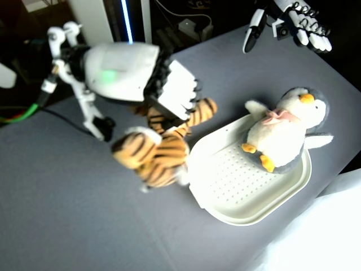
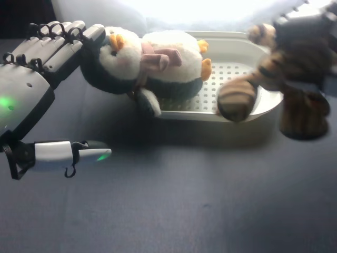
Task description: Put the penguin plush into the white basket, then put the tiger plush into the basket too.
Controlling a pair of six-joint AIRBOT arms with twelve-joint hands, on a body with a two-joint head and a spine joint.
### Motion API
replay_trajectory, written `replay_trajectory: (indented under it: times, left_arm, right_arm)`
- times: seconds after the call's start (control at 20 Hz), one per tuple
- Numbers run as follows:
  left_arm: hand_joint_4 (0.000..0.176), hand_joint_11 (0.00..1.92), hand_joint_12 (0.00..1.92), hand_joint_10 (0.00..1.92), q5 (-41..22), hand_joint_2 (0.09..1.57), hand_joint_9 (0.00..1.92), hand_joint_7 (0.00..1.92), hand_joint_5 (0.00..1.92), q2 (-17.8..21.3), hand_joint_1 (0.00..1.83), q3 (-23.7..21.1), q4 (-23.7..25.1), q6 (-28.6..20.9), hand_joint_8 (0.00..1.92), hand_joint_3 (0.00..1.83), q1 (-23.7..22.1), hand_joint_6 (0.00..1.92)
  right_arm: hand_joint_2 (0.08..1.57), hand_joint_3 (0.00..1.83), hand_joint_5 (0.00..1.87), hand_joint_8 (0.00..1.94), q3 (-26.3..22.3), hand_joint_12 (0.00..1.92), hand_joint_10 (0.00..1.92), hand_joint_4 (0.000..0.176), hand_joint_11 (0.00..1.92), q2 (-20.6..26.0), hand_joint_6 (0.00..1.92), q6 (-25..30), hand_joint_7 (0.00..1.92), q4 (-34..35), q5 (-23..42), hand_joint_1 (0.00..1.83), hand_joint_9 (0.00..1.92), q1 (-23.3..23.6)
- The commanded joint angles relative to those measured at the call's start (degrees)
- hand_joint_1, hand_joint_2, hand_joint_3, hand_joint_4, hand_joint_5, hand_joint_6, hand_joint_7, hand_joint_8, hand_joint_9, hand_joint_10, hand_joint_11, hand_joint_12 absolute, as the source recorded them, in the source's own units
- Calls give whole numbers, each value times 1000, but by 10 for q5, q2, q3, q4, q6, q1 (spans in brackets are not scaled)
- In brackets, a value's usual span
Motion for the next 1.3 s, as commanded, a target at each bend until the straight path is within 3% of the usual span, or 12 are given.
replay_trajectory:
  times: [0.0,0.15,0.35,0.4,0.45,0.5,0.6,0.7,0.85,1.0,1.15,1.25]
  left_arm:
    - [105,0,0,0,-74,791,0,0,0,1,870,0,9,-1,0,0,-5,0]
    - [134,0,0,0,-73,781,0,0,0,1,852,0,10,-1,0,0,-5,0]
    - [144,0,0,0,-77,766,0,0,0,0,865,0,13,-1,0,0,-5,0]
    - [133,0,0,0,-78,778,0,0,0,0,841,-1,12,-1,0,0,-4,0]
    - [130,0,0,0,-78,781,0,0,0,0,836,-1,11,-1,0,0,-4,0]
    - [140,0,0,0,-78,777,0,0,0,0,843,-1,10,-1,0,0,-3,0]
    - [134,0,0,0,-77,783,0,0,0,-1,843,-1,9,-1,0,0,-3,0]
    - [148,0,0,0,-77,778,0,0,0,-1,862,-1,9,-2,0,0,-2,0]
    - [153,0,0,0,-87,768,0,0,0,-5,901,-1,9,-9,0,0,0,0]
    - [122,0,0,0,-94,761,0,0,0,-6,902,-4,13,-10,0,0,2,0]
    - [123,0,0,0,-122,759,0,0,0,-3,886,-11,15,-16,0,0,9,0]
    - [99,0,0,0,-151,780,0,0,0,-2,856,-14,16,-24,0,2,14,0]
  right_arm:
    - [1107,0,948,779,12,1055,1144,0,879,-12,1110,-4,993,5,20,1378,960,19]
    - [1105,0,1085,1168,73,1340,1089,0,809,-77,688,-4,950,-11,-83,1283,928,82]
    - [1119,0,1021,1236,97,1547,1075,0,538,-97,713,-4,950,-14,-127,1250,734,97]
    - [1023,0,564,440,95,1092,446,0,107,-97,229,-4,438,-14,-126,982,345,97]
    - [1002,0,491,143,92,932,172,0,21,-96,69,-4,384,-13,-119,921,318,97]
    - [997,0,404,53,88,775,81,0,3,-92,15,-4,360,-8,-110,791,301,97]
    - [996,0,210,5,82,468,6,66,0,-83,2,-4,226,3,-94,700,183,97]
    - [1018,4,187,0,78,344,0,57,0,-75,0,-4,200,12,-82,798,149,91]
    - [1035,1,244,6,39,247,4,12,0,-38,8,-2,238,59,15,992,146,37]
    - [1110,10,249,6,-4,163,6,5,0,4,9,39,238,108,158,985,150,-44]
    - [1126,0,250,0,-24,227,0,60,0,12,0,97,239,147,278,784,169,-128]
    - [1113,0,231,3,-34,363,10,23,108,13,0,110,265,162,329,695,280,-155]
